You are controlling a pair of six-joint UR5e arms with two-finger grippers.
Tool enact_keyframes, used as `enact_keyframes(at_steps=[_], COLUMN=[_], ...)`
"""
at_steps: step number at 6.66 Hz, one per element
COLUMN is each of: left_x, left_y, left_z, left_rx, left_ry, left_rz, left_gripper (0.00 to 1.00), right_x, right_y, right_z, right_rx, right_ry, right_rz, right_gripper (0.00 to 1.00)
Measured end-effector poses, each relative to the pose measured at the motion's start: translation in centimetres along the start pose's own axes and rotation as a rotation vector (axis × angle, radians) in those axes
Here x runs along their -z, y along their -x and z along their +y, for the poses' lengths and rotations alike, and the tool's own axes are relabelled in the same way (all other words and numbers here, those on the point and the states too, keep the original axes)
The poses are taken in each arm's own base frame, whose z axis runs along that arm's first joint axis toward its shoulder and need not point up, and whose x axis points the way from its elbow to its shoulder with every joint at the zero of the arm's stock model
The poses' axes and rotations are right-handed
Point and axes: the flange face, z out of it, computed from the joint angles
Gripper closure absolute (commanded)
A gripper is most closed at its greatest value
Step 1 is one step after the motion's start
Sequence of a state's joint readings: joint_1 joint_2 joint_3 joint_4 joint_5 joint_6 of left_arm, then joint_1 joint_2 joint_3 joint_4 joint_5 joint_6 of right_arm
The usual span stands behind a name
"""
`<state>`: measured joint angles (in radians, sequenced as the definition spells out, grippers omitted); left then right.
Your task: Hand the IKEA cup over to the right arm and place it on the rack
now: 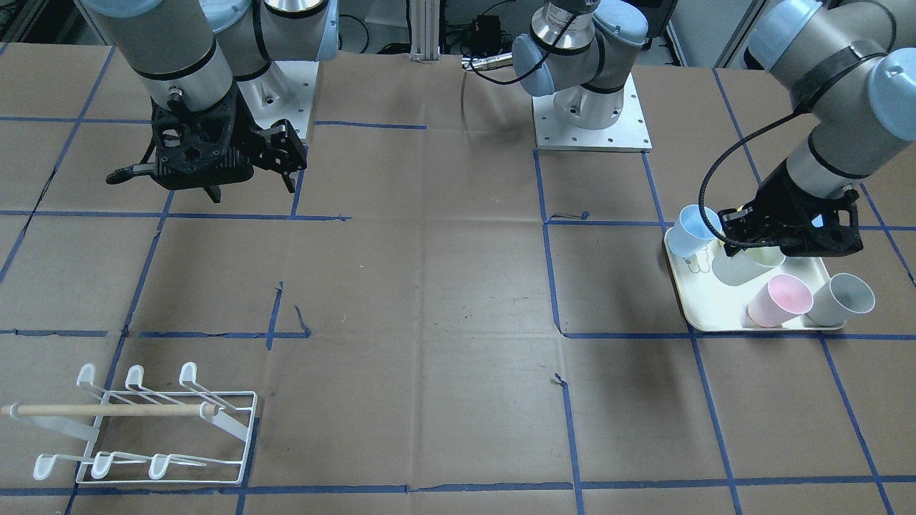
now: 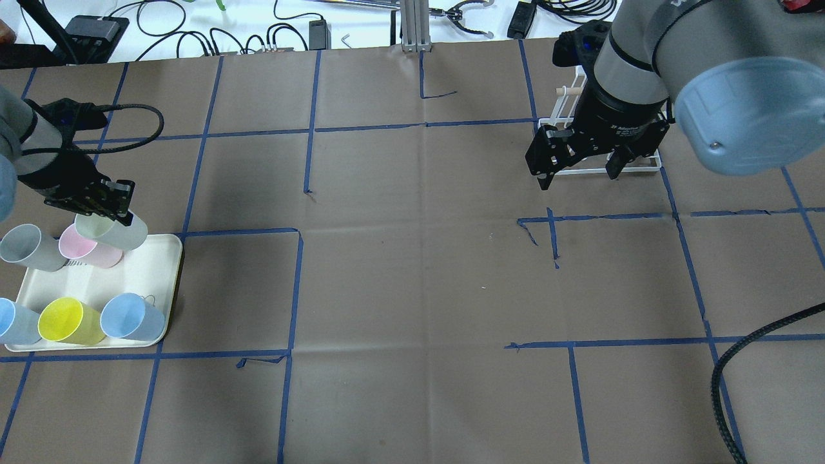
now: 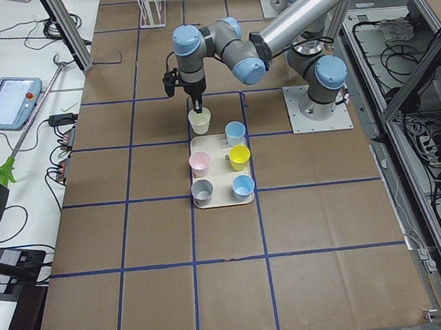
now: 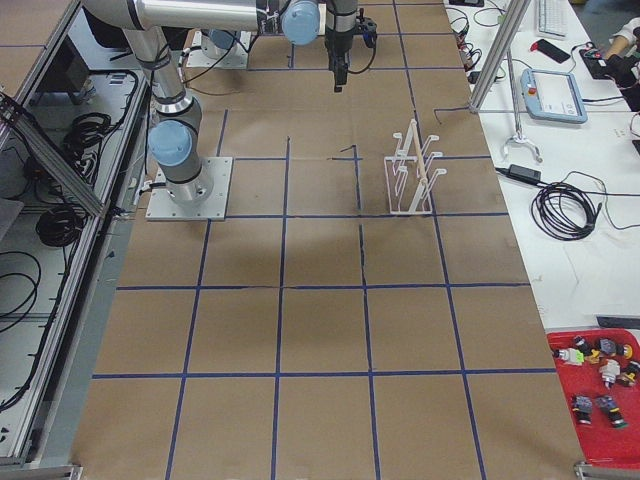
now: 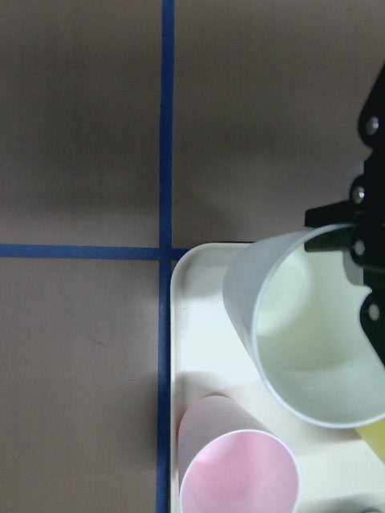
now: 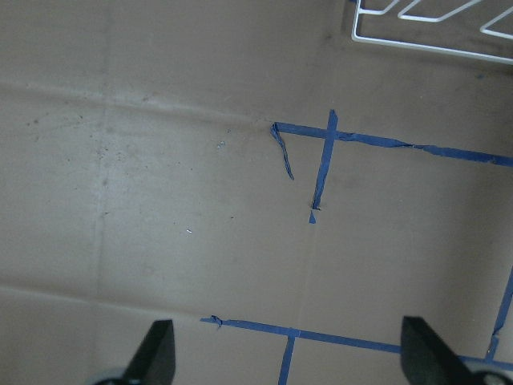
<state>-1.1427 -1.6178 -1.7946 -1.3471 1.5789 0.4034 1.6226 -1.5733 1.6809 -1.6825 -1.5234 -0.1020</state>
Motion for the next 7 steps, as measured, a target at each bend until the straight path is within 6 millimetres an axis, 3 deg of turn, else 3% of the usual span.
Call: enact_keyframes(at_steps=[1,3,5,7], left_x=[2.2,3.5,5.2,6.5], left_y=[-0.6,-2.1,-5.6,-10.0], left_z=[-0.5,-1.8,-3.6,-4.7], left_rx=[0.002,-0.017,-0.086,-0.229], left_ry=[0.017,-0.043,-0.225,-0.42], left_rz=[0.01,0.111,0.254,0.364], left_gripper=[1.0,1.0,1.0,1.0], right_x=[-0.8,-3.4,-4.6,-5.3], right_y=[0.2,2.3,4.4,4.9], right_z=[-0.8,-1.5,-0.6,0.4], right_rx=[-0.019,-0.153,-0.345,-0.612], right_ry=[-0.079,-0.298,-0.42,-0.444], right_rz=[-0.011,-0.229,-0.526,-0.678], right_gripper=[0.01,0.01,0.01,0.01])
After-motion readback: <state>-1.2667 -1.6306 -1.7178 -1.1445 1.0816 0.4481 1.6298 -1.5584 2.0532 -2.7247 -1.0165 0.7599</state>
